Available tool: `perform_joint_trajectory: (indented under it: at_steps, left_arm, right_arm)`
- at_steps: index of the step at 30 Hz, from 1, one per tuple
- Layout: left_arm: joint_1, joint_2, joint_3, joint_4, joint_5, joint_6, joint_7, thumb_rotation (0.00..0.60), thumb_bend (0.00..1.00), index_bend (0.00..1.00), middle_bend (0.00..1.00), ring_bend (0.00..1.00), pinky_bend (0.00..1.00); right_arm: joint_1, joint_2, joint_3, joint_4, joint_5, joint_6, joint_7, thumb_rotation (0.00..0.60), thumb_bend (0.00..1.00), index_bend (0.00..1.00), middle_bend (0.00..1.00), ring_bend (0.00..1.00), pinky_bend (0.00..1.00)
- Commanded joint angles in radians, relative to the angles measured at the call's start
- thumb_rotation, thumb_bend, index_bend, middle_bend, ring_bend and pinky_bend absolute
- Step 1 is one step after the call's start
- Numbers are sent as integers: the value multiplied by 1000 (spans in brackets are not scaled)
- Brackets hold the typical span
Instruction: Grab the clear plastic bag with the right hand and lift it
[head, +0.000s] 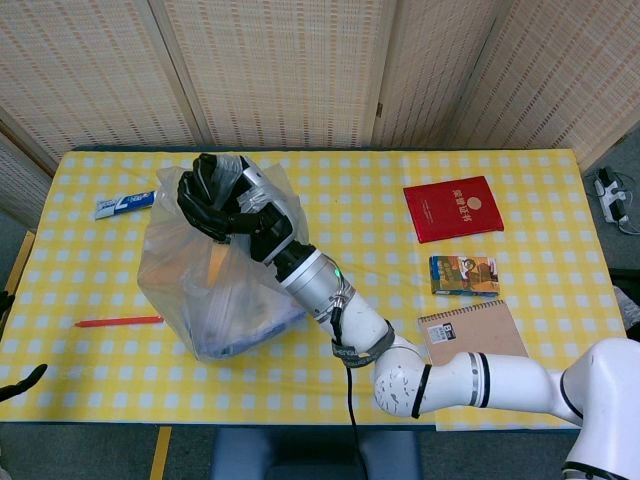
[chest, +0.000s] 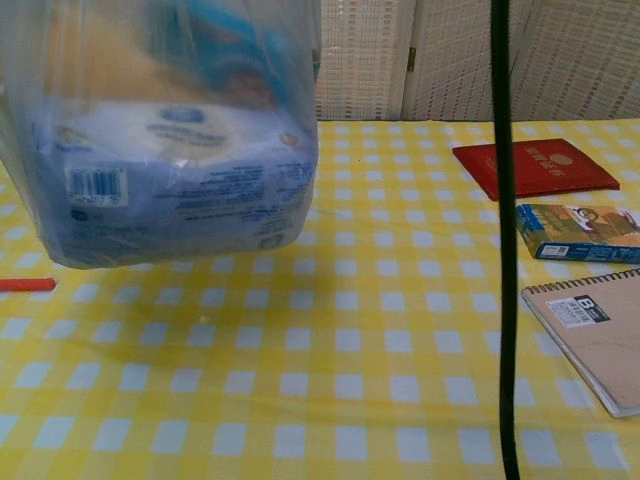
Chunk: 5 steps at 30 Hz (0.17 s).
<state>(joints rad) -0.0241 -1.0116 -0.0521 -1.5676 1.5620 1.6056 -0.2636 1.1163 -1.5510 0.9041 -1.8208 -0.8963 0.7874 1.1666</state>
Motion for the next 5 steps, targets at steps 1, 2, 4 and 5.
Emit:
perform_joint_trajectory:
  at_steps: [1, 2, 4, 5]
  left_arm:
    - [-2, -1, 2, -3, -1, -5, 6, 600, 218, 0, 97, 95, 81]
    - [-2, -1, 2, -5, -1, -5, 11, 600, 218, 0, 97, 95, 81]
    - [-2, -2, 3, -8, 1, -3, 17, 600, 218, 0, 97, 95, 81]
    - [-1, -2, 3, -9, 1, -2, 19, 600, 218, 0, 97, 95, 81]
  right_arm:
    - [-8, 11, 0, -6, 25, 2, -19, 600, 338, 757, 795, 689, 916]
    - [-10, 10, -5, -2, 30, -3, -20, 600, 338, 757, 795, 690, 916]
    - [-11, 8, -11, 8, 32, -11, -20, 600, 338, 757, 795, 692, 915]
    - [-11, 5, -13, 14, 31, -15, -19, 600, 338, 757, 795, 692, 915]
